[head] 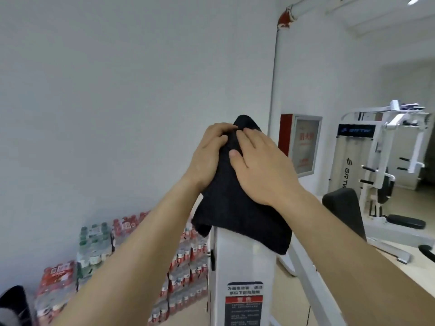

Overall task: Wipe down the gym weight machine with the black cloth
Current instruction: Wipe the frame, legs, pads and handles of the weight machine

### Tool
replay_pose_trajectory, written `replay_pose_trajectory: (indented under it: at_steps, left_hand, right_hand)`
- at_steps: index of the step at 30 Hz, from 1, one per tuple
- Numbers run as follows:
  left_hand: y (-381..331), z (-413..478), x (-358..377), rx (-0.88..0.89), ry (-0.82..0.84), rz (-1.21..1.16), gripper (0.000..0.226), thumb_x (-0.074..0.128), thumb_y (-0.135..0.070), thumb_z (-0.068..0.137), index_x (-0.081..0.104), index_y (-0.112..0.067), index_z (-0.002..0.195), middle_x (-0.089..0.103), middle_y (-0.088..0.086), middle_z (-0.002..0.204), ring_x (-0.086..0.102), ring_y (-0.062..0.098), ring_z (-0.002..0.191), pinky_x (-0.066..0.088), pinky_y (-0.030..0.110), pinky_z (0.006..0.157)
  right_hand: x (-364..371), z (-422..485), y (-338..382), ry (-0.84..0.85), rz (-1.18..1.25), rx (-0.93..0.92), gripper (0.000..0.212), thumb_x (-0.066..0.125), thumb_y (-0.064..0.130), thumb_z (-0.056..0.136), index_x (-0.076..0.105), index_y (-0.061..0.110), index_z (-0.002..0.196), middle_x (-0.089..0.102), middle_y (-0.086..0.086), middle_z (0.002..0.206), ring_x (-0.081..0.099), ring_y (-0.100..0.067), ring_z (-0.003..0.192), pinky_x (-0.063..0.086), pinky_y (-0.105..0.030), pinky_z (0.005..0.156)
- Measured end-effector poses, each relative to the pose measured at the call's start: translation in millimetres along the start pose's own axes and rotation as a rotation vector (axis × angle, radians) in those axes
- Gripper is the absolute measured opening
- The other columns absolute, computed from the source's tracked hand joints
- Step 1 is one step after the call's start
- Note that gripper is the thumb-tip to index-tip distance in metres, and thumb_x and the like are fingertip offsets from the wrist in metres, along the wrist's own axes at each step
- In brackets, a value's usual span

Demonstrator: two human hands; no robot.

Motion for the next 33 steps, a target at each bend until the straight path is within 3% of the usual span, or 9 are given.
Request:
replay_pose_trajectory:
  at_steps: [4, 9, 13, 16, 19, 23, 28, 31, 33]
  left_hand:
    - [3, -9, 0, 0.330, 0.043, 0.004, 0.033, 0.033, -0.017, 0.101, 0.060, -0.016, 0.121, 0.054, -0.015, 0.123, 0.049, 0.013, 0.124, 0.035, 0.031, 0.110]
    - [45, 61, -6, 0.139, 0.085, -0.032, 0.039, 0.031, -0.034, 0.098, 0.068, -0.023, 0.102, 0.066, -0.004, 0.106, 0.058, 0.017, 0.109, 0.043, 0.048, 0.101]
    - [48, 50, -3, 0.189, 0.041, -0.089, 0.043, 0.028, -0.036, 0.101, 0.066, -0.018, 0.108, 0.061, -0.008, 0.104, 0.054, 0.013, 0.107, 0.041, 0.038, 0.101]
    - [33, 24, -3, 0.389, -0.018, -0.047, 0.045, 0.024, -0.037, 0.103, 0.061, -0.015, 0.116, 0.057, -0.005, 0.114, 0.046, 0.016, 0.114, 0.034, 0.028, 0.104]
    - [35, 34, -3, 0.453, -0.003, -0.051, 0.043, 0.024, -0.037, 0.103, 0.062, -0.018, 0.114, 0.056, -0.010, 0.110, 0.046, 0.013, 0.109, 0.036, 0.033, 0.101]
    - [65, 76, -8, 0.393, 0.000, -0.075, 0.050, 0.022, -0.041, 0.103, 0.066, -0.016, 0.103, 0.054, -0.013, 0.095, 0.052, 0.019, 0.096, 0.042, 0.047, 0.091]
    - [72, 87, -12, 0.455, 0.025, 0.025, 0.054, 0.017, -0.038, 0.103, 0.066, -0.014, 0.104, 0.060, -0.004, 0.097, 0.054, 0.021, 0.092, 0.042, 0.049, 0.088]
    - [55, 76, -8, 0.643, 0.041, 0.052, 0.045, 0.024, -0.031, 0.103, 0.065, -0.011, 0.106, 0.064, 0.001, 0.105, 0.056, 0.024, 0.100, 0.041, 0.045, 0.094]
    - [53, 79, -7, 0.744, 0.056, -0.001, 0.042, 0.029, -0.031, 0.103, 0.065, -0.011, 0.104, 0.065, 0.000, 0.101, 0.057, 0.022, 0.095, 0.042, 0.042, 0.088]
  right_hand:
    - [-2, -7, 13, -0.061, -0.105, 0.058, 0.060, 0.023, 0.044, 0.105, 0.023, 0.015, 0.158, 0.024, -0.002, 0.164, 0.019, -0.018, 0.151, 0.014, -0.035, 0.124]
    - [3, 49, 9, 0.087, -0.082, 0.188, 0.052, 0.023, 0.047, 0.102, 0.053, 0.020, 0.134, 0.058, 0.001, 0.131, 0.052, -0.022, 0.121, 0.041, -0.044, 0.103]
    - [4, 31, 15, 0.050, -0.100, 0.264, 0.054, 0.025, 0.046, 0.105, 0.039, 0.020, 0.151, 0.042, 0.001, 0.155, 0.037, -0.019, 0.141, 0.025, -0.034, 0.117]
    - [1, 1, 32, -0.039, -0.174, 0.270, 0.069, 0.020, 0.053, 0.096, 0.025, 0.021, 0.158, 0.024, 0.004, 0.164, 0.020, -0.011, 0.149, 0.011, -0.025, 0.119]
    - [2, 16, 32, -0.003, -0.129, 0.316, 0.073, 0.024, 0.054, 0.090, 0.031, 0.023, 0.156, 0.031, 0.005, 0.161, 0.028, -0.012, 0.146, 0.019, -0.029, 0.119]
    - [9, 60, 25, 0.149, -0.064, 0.407, 0.041, 0.042, 0.047, 0.098, 0.054, 0.028, 0.132, 0.059, 0.008, 0.129, 0.054, -0.017, 0.118, 0.041, -0.044, 0.101]
    - [14, 65, 19, 0.141, 0.084, 0.451, 0.039, 0.049, 0.043, 0.099, 0.052, 0.042, 0.138, 0.057, 0.020, 0.132, 0.052, -0.006, 0.120, 0.036, -0.032, 0.107]
    - [10, 59, 20, 0.074, 0.110, 0.431, 0.034, 0.051, 0.047, 0.098, 0.055, 0.054, 0.131, 0.058, 0.029, 0.132, 0.050, 0.004, 0.125, 0.033, -0.031, 0.114]
    - [11, 57, 23, 0.082, 0.052, 0.484, 0.028, 0.047, 0.043, 0.102, 0.054, 0.060, 0.123, 0.058, 0.030, 0.130, 0.050, 0.005, 0.125, 0.033, -0.028, 0.113]
Point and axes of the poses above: each hand's wrist, its own z-axis towards the middle knuckle, its own x-axis out of the palm, y = z × x, the point moved 9 cm from there along z, towards the middle knuckle
